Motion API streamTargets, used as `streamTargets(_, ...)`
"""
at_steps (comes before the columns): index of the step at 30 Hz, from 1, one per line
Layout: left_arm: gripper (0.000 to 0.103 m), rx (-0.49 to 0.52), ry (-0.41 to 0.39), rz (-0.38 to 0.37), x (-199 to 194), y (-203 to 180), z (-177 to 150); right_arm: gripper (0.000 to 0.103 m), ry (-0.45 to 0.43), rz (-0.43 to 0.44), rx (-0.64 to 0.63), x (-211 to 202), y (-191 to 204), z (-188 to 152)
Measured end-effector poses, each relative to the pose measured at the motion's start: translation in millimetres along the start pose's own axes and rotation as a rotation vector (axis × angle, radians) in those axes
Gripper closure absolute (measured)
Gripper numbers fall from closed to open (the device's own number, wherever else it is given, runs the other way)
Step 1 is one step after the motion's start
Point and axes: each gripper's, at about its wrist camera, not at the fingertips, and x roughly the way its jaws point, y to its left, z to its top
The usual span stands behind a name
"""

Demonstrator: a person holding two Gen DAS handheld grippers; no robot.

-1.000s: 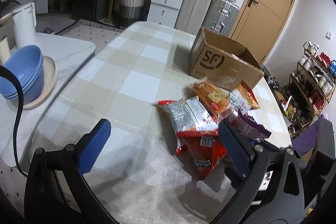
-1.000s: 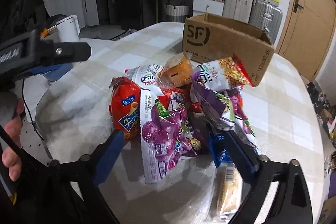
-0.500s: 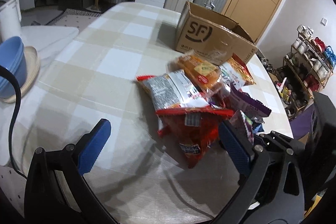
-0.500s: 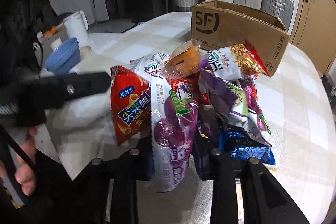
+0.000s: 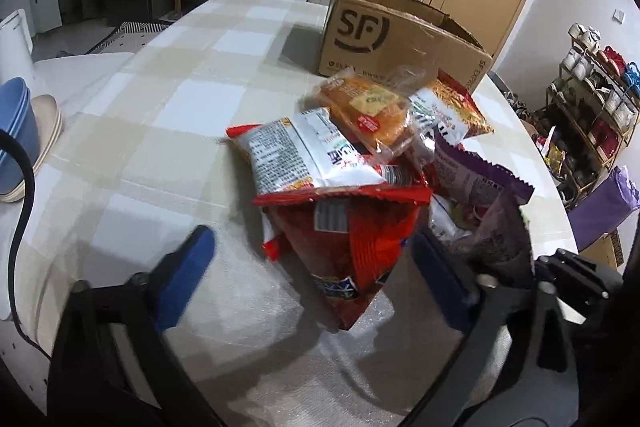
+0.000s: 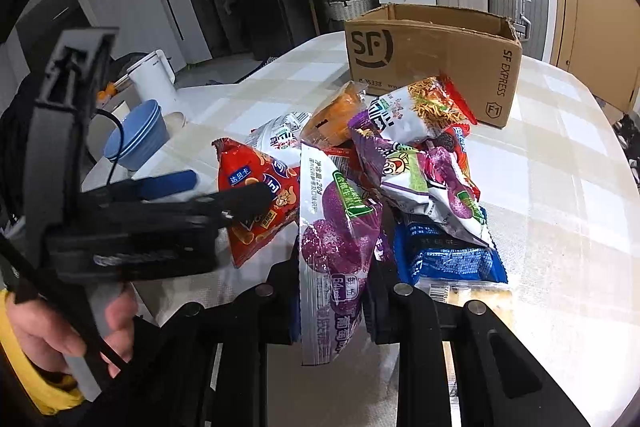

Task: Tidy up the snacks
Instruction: 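Grasp the purple candy bag with the right gripper while the left grasps a red chip bag, then lift both bags and carry them over the cardboard box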

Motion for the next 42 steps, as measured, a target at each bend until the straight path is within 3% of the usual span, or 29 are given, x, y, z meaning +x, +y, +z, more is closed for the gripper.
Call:
streamTargets(6,0.042,0.012,0.004,-0.009,5,-2,0,0.08,0.0,0.028,0.02,-3,-3,0)
streamTargets(9,0.048,0.029,-0.01,-0.019,2,-4,-1,0.08,-0.002,0.04,0.031,-3,-6,0)
streamTargets(10,0.056,0.03,-0.017,-0.034,0,-4,-1,0.08,-0.002,0.039,0.032,-3,-7,0)
streamTargets(14,0.067,0.042,-0.034,-0.068,-6,-2,-1,0.08,-0.003,0.035,0.039,-2,-9,1)
streamTargets(22,0.069,0.012,-0.063,-0.139,-24,10,-1,0.08,-0.017,0.06,0.054,-4,-11,1)
streamTargets(42,0.069,0.014,-0.119,-0.161,-61,15,-1,0.08,-0.193,0.172,0.079,-49,-6,7)
